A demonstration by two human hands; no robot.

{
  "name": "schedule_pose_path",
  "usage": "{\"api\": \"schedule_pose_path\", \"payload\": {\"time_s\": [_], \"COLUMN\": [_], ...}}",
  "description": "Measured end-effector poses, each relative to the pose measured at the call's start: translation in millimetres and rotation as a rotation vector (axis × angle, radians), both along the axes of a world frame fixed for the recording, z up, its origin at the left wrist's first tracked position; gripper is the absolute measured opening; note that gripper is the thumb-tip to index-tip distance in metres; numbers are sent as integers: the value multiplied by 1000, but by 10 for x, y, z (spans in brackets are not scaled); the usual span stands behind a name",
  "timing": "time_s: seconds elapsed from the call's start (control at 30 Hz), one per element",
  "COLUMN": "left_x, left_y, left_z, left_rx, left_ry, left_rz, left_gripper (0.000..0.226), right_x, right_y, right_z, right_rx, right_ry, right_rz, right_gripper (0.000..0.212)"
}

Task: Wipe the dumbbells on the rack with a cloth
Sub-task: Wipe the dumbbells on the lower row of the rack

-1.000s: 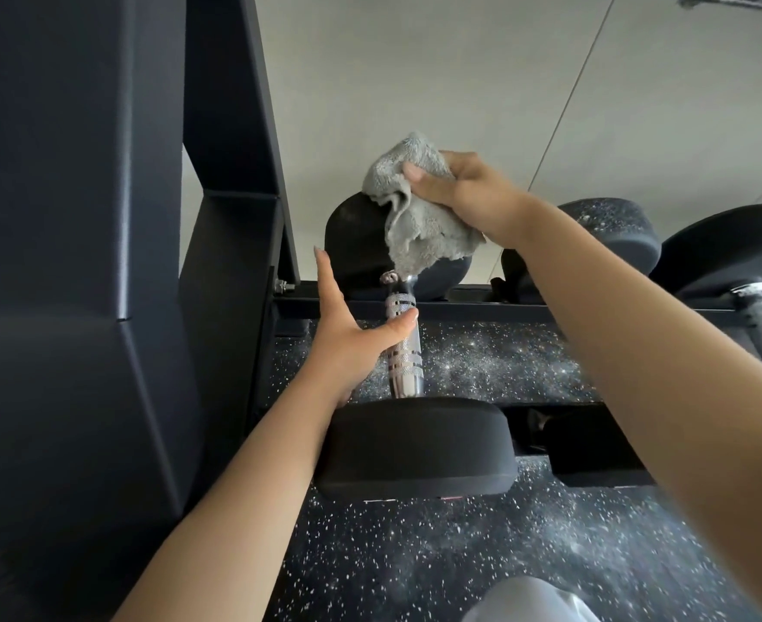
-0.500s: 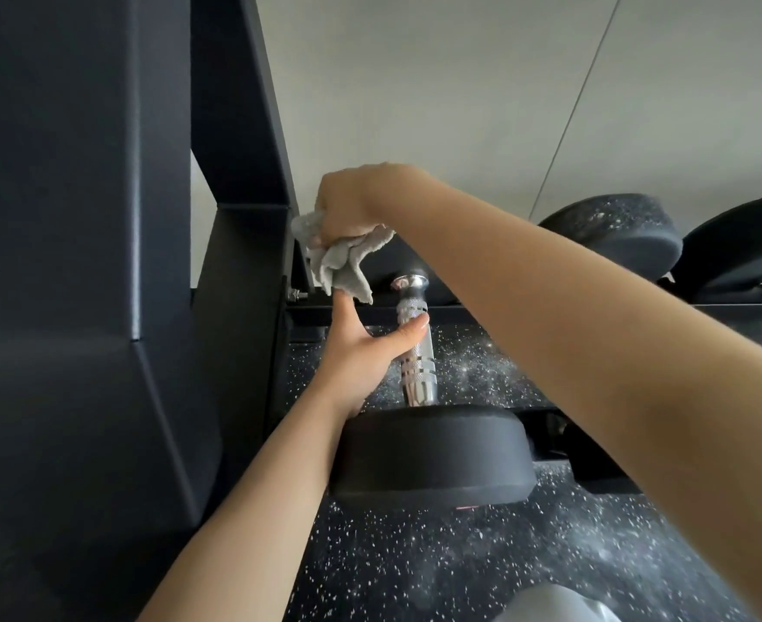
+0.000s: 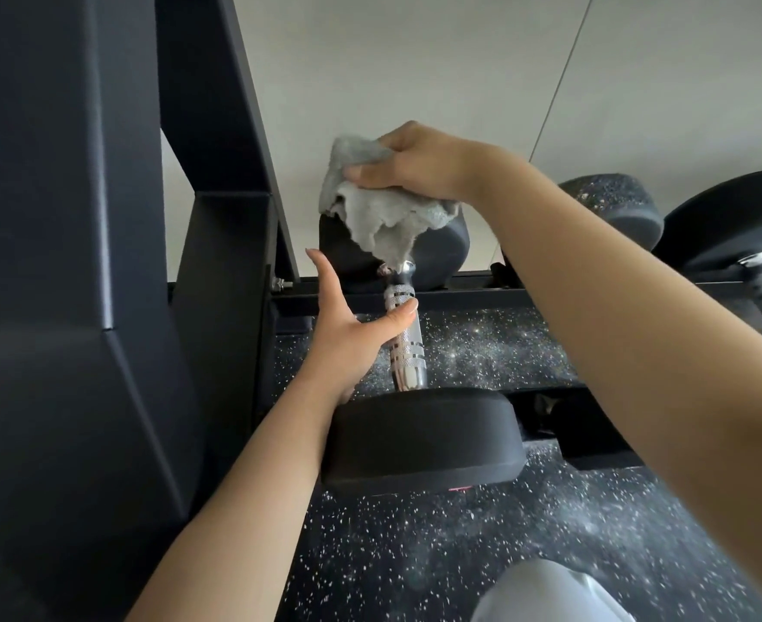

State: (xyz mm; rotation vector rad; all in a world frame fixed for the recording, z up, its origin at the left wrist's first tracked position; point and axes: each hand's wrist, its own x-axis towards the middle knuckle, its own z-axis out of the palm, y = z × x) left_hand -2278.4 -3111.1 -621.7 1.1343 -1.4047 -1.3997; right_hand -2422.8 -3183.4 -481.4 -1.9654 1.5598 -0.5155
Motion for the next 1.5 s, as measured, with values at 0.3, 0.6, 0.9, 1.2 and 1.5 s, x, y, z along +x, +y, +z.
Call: {"api": "schedule_pose_path", "payload": {"time_s": [0.3, 0.6, 0.9, 1.2, 1.5], "left_x": [-17, -8, 13, -121, -338], "left_y": [9, 51, 122, -20, -766], "left_z": [-34, 29, 105, 534, 1015], "left_rx": [-39, -13, -30, -209, -311], "left_ry": [23, 1, -35, 133, -101], "left_rz": [56, 26, 46, 407, 73], "left_gripper": [95, 121, 121, 64, 61], "right_x": [891, 392, -60, -119, -170], "right_y": [-152, -145, 6, 239, 493], "right_z": [-100, 52, 95, -98, -462], "right_rx": [-151, 7, 1, -79, -133], "right_ry": [815, 306, 23, -75, -360], "right_rz": [81, 59, -154, -189, -272], "right_gripper": [31, 35, 51, 38, 85]}}
